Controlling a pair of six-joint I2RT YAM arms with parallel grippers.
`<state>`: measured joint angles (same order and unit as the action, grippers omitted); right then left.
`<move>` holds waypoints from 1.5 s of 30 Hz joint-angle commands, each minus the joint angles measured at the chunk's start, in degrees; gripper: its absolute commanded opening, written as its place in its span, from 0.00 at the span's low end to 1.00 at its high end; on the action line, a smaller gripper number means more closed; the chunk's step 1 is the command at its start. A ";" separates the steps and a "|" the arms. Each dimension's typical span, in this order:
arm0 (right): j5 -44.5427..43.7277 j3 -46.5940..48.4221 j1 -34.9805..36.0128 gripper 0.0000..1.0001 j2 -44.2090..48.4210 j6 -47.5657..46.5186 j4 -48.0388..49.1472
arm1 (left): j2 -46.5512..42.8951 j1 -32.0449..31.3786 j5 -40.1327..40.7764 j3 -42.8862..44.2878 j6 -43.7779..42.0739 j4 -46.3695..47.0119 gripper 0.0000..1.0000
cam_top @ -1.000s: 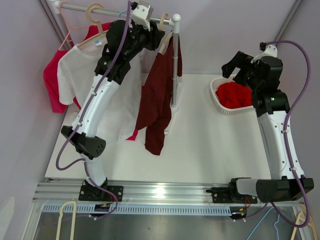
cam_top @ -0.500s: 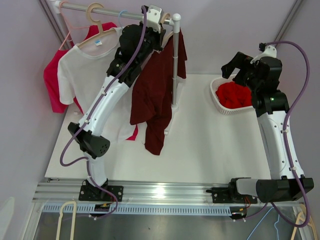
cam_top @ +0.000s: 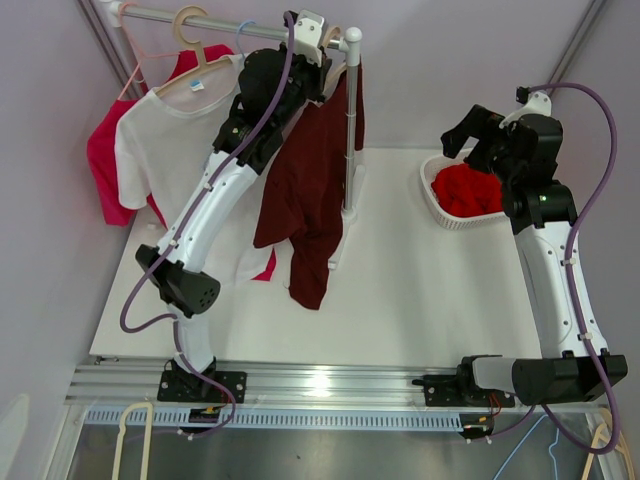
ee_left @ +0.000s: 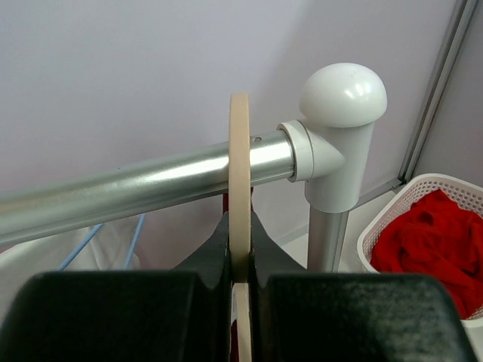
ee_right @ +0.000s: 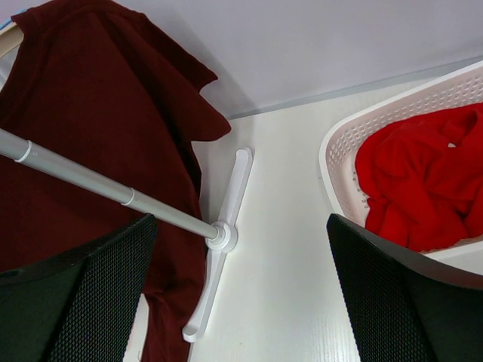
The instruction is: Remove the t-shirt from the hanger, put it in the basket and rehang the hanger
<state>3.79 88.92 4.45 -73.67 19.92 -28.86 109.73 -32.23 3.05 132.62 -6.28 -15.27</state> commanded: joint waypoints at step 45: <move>-10.88 -8.58 42.02 0.99 9.41 -5.42 7.76 | -24.83 -9.60 44.87 -20.38 3.92 1.01 0.01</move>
<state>-4.08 83.24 40.86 -66.48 15.84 -25.34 87.64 -38.74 32.14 112.73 -1.74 -19.77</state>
